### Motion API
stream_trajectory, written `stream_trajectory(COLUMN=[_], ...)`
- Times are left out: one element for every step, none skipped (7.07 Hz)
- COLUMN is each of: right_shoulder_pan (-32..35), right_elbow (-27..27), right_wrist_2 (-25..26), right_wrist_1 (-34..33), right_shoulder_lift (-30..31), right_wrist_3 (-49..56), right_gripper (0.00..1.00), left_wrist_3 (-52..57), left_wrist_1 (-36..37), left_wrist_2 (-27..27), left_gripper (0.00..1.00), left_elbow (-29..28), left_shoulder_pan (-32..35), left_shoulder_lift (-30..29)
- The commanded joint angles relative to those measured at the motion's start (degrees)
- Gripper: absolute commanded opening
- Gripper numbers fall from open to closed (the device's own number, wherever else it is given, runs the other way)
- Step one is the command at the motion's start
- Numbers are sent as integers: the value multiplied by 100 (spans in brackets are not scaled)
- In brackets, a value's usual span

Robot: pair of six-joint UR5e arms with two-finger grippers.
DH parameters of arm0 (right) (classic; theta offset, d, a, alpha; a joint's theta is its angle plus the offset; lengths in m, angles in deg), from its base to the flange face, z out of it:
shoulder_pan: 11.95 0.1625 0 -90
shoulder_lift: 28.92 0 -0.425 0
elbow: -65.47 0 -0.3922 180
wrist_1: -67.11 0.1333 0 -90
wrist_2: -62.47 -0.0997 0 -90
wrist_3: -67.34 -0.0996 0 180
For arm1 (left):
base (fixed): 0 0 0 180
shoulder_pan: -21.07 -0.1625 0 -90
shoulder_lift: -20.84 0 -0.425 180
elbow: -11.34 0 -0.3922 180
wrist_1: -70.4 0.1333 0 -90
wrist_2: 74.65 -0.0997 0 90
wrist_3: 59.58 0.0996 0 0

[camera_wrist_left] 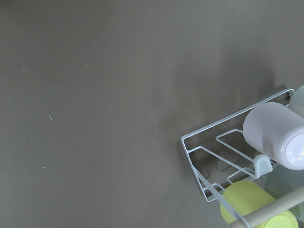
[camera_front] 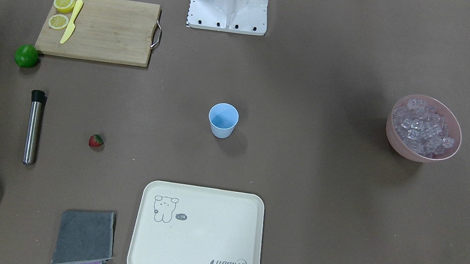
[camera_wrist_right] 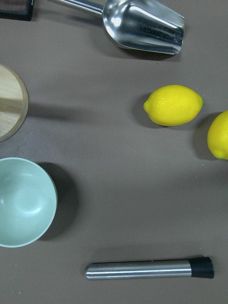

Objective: Mash ice and strawberries in cup

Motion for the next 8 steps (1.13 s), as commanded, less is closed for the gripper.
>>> stream_trajectory(right_shoulder_pan=[0,-9,9,9,9,9,9,18], right_elbow=[23,66,-20,-56,-65,-117,-109,-118], right_wrist_2=[-4,13,-4,-4,5,-13,-56,-48], right_wrist_1=[9,9,9,9,9,9,9,9], right_shoulder_lift=[-26,-78,-1,-9,-17,-70,-88,-70], right_wrist_3=[26,18,26,-8,-9,-44,-44,-44], right_gripper=[100,100,100,100,100,100,100,100], left_wrist_3=[-31,12,13,13,-5,4,4,4], left_wrist_1=[62,45,45,45,62,62,53,53], left_wrist_2=[22,5,5,5,-4,-4,-13,-178], left_gripper=[98,98,98,98,98,98,98,98], left_elbow=[131,106,263,325,317,360,378,387], left_shoulder_pan=[4,-22,-5,4,4,4,-5,-31], left_shoulder_lift=[0,-52,-9,0,-17,-17,-61,-87])
